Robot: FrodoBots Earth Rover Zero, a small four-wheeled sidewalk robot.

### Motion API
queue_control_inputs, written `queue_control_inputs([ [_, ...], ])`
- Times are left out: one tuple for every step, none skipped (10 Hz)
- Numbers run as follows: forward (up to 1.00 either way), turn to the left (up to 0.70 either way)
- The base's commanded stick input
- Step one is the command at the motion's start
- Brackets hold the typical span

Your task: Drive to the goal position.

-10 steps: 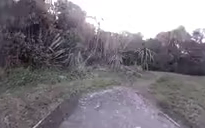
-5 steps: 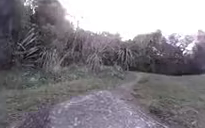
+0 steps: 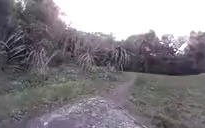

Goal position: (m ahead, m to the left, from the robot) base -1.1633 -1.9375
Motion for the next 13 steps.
queue_control_inputs([
  [0.7, 0.2],
  [0.7, 0.35],
  [0.7, 0.35],
  [0.7, 0.35],
  [0.7, 0.34],
  [0.7, 0.15],
  [0.7, 0.04],
  [0.7, 0.0],
  [0.7, 0.0],
  [0.64, 0.0],
  [0.31, 0.0],
  [0.15, 0.0],
  [0.08, 0.0],
])
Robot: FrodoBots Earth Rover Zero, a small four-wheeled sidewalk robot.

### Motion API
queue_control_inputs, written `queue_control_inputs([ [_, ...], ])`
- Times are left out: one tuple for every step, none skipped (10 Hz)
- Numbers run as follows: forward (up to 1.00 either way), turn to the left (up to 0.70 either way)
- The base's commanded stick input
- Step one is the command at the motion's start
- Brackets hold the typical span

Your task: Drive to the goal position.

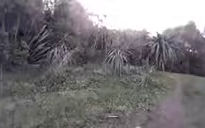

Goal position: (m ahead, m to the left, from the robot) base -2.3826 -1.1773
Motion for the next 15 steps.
queue_control_inputs([
  [0.07, 0.0],
  [0.08, 0.0],
  [0.08, 0.0],
  [0.07, 0.0],
  [0.07, 0.0],
  [0.06, 0.0],
  [0.0, 0.0],
  [0.0, 0.0],
  [0.0, 0.0],
  [-0.03, 0.0],
  [-0.08, 0.0],
  [-0.42, 0.0],
  [-0.7, 0.0],
  [-0.7, 0.0],
  [-0.7, 0.0],
])
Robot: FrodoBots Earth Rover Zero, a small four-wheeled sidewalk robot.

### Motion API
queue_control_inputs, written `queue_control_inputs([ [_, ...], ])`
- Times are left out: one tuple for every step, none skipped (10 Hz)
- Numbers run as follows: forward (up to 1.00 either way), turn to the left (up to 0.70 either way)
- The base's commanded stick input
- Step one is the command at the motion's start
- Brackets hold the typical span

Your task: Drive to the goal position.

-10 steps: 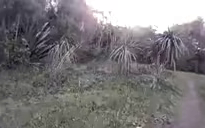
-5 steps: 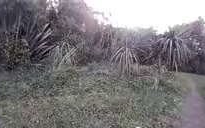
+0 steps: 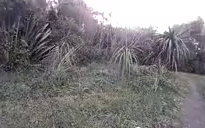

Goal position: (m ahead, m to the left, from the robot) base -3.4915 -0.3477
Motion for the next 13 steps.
queue_control_inputs([
  [-0.7, 0.0],
  [-0.7, 0.0],
  [-0.7, 0.0],
  [-0.7, 0.0],
  [-0.7, 0.0],
  [-0.7, -0.03],
  [-0.7, -0.07],
  [-0.7, -0.02],
  [-0.7, 0.0],
  [-0.7, 0.0],
  [-0.7, 0.0],
  [-0.7, 0.0],
  [-0.7, 0.0],
])
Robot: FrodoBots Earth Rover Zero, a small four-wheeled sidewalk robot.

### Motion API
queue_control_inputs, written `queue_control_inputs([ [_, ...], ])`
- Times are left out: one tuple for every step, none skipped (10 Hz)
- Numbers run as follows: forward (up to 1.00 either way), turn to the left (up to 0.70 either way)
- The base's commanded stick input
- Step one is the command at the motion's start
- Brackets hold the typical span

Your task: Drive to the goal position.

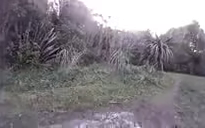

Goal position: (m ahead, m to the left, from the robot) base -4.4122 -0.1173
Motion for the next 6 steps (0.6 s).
queue_control_inputs([
  [-0.7, 0.0],
  [-0.7, 0.0],
  [-0.7, 0.0],
  [-0.7, 0.0],
  [-0.7, 0.0],
  [-0.7, 0.0],
])
